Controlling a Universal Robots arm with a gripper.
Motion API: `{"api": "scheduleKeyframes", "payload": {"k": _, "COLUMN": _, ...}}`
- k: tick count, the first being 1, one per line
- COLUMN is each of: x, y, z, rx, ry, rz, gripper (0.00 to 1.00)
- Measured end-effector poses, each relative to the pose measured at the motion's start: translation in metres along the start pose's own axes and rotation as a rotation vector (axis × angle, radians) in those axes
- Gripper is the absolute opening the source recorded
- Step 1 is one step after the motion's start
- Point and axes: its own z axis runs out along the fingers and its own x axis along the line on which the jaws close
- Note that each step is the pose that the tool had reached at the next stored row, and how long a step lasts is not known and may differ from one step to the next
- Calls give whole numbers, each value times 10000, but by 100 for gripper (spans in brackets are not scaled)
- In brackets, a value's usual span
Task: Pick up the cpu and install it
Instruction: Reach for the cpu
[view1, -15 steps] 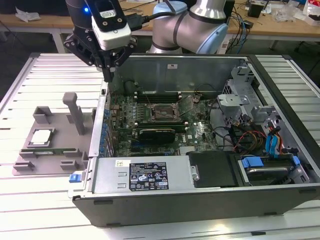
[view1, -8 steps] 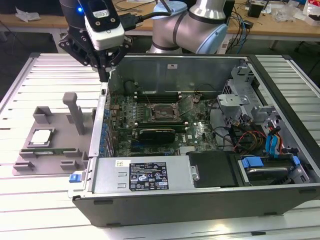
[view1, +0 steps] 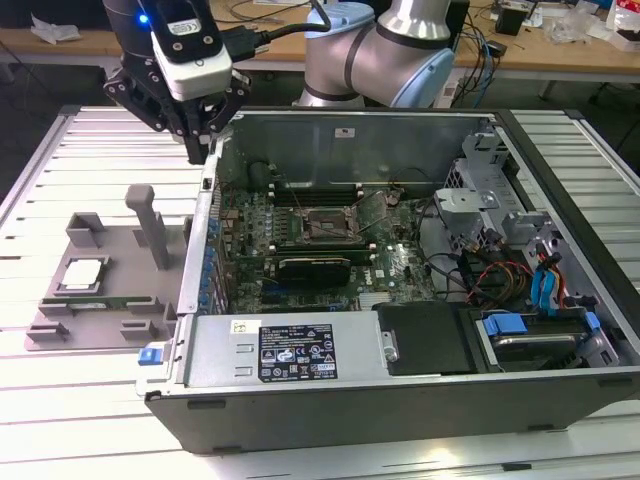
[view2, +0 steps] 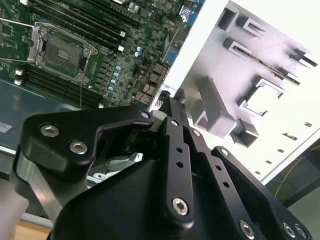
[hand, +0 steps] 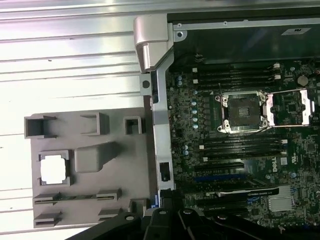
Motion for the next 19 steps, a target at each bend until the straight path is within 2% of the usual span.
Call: {"api": "scheduleKeyframes", "payload": {"k": 19, "x": 224, "y": -17, "z": -6, "rx": 0, "ry": 0, "rz": -1, "gripper": 11}}
